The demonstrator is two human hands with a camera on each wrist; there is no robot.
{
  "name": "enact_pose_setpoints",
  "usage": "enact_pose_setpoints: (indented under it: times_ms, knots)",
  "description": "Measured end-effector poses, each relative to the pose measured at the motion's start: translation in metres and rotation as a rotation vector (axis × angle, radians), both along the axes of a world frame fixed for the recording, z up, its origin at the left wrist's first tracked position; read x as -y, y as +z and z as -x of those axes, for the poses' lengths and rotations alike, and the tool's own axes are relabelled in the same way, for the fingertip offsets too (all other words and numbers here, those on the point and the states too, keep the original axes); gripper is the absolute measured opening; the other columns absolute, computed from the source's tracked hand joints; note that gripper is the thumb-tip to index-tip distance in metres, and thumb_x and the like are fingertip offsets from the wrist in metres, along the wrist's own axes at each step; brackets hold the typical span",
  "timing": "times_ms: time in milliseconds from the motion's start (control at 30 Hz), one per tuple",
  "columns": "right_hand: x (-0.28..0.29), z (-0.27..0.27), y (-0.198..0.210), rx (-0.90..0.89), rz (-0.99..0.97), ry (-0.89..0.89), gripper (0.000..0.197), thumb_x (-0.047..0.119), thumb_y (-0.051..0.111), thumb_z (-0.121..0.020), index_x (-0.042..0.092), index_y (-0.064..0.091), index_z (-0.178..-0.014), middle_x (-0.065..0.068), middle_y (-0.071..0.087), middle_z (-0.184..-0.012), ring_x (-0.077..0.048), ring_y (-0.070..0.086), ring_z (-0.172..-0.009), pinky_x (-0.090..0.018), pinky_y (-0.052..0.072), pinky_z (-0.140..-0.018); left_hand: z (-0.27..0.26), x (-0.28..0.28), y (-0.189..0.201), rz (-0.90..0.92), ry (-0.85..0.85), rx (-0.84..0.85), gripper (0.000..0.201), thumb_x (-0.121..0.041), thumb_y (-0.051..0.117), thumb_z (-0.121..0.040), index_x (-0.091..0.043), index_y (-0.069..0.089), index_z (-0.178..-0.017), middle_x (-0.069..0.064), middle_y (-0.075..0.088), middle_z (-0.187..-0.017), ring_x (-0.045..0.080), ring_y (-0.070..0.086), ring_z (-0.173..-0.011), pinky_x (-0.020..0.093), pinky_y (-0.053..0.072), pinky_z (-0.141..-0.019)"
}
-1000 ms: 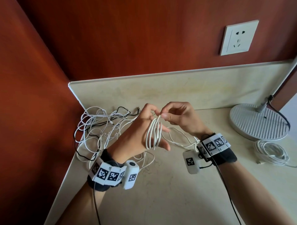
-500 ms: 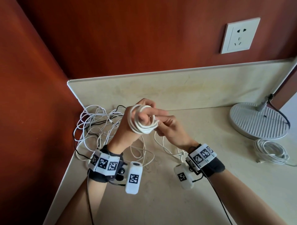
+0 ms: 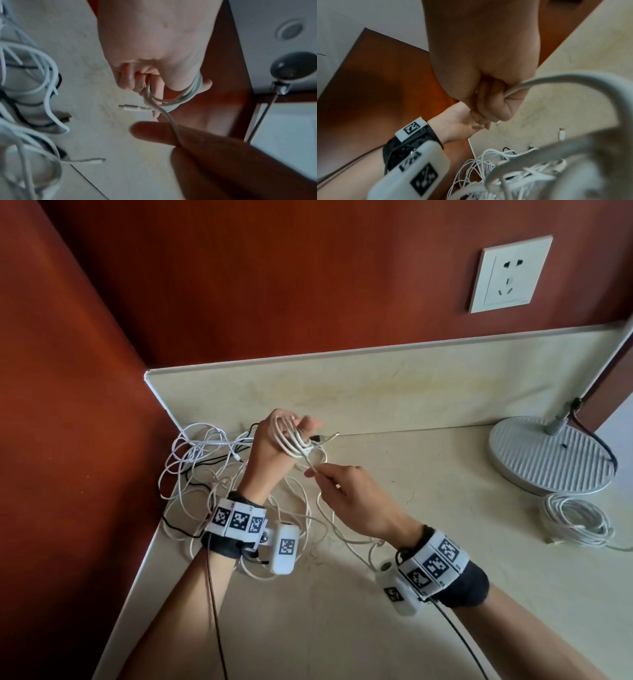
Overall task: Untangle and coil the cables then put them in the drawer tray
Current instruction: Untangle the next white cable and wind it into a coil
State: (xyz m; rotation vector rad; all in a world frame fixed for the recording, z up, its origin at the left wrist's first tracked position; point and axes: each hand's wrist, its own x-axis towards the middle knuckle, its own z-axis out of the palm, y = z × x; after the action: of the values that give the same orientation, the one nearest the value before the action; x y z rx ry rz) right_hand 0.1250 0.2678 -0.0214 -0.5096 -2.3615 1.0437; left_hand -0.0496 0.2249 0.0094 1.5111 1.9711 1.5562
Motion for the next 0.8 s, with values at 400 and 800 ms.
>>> enact_pose_setpoints:
  times_ms: [400, 800]
  knots:
    - [-0.009, -0.023, 0.043, 0.431, -0.317, -0.117, 0.013, 0.034, 0.056, -0.101, 0.026, 0.066, -0.099, -0.001, 0.07, -0.091, -0.03, 0.064, -0.086, -0.036, 0.047, -0.07, 0.001, 0.004, 0.0, 0.423, 0.269, -0.398, 0.071, -0.081, 0.073, -0.064, -0.018, 0.047, -0.082, 0.001, 0.058, -0.091, 0.023, 0.056, -0.073, 0.035, 0.045, -0.063]
    - [-0.057, -0.03, 0.04, 0.011, -0.113, -0.011, 0.048, 0.058, 0.09, -0.064, 0.021, 0.063, -0.076, 0.009, 0.039, -0.052, -0.012, 0.03, -0.05, -0.039, 0.031, -0.048, -0.017, 0.023, 0.008, 0.482, -0.313, -0.525, 0.065, -0.056, 0.087, -0.065, -0.017, 0.057, -0.108, -0.008, 0.066, -0.091, 0.009, 0.065, -0.074, 0.023, 0.047, -0.065]
